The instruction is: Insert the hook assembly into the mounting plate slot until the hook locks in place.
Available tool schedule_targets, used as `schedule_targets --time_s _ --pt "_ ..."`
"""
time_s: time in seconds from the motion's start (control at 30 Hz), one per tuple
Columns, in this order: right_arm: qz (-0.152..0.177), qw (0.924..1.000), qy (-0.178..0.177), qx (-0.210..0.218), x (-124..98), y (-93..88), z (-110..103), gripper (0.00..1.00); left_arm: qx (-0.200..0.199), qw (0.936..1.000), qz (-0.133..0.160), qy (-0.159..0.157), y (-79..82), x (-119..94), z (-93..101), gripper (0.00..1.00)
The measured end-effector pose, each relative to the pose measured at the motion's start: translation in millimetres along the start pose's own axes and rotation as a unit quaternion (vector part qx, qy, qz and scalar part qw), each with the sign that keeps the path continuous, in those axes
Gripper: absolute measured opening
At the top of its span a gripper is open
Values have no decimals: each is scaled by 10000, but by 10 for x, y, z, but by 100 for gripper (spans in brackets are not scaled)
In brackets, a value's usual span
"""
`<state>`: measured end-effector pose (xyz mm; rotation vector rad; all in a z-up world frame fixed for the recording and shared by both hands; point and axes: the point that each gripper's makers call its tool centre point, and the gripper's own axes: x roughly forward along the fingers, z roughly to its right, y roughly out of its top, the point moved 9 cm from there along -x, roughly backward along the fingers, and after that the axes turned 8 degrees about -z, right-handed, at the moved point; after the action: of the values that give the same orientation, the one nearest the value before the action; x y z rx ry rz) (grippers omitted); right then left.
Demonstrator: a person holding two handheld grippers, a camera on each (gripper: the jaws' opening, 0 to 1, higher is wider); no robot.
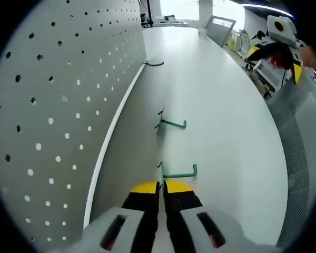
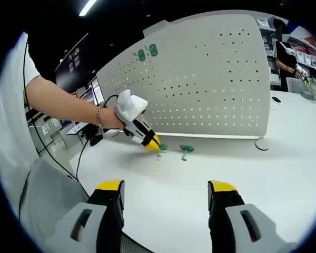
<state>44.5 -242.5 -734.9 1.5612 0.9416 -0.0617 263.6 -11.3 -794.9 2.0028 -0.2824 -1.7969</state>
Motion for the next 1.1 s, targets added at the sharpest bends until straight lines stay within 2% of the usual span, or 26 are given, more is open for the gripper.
schedule_targets --time_s 0.2,0.3,0.47,0.67,0.73,0.9,1.1 --pt "121 9999 3 87 -9 38 4 61 -327 9987 377 48 -5 -79 -50 2" --pt "155 9998 12 87 -12 58 -1 61 -288 9988 396 92 -8 -113 -48 2" --pt "229 9997 40 112 -17 100 -10 61 -454 9973 564 145 -20 -175 -56 2" --pt "318 9994 66 117 -22 137 -20 61 -451 9956 758 310 -24 -254 -36 2" --pt "329 9994 71 99 -23 145 -24 61 -556 9939 886 352 -19 -283 -45 2" --pt "381 9992 88 75 -23 167 -38 61 -530 9920 1057 451 -10 -371 -21 2" --pt "419 9991 107 40 -22 194 -57 62 -557 9861 1455 572 13 -496 27 2"
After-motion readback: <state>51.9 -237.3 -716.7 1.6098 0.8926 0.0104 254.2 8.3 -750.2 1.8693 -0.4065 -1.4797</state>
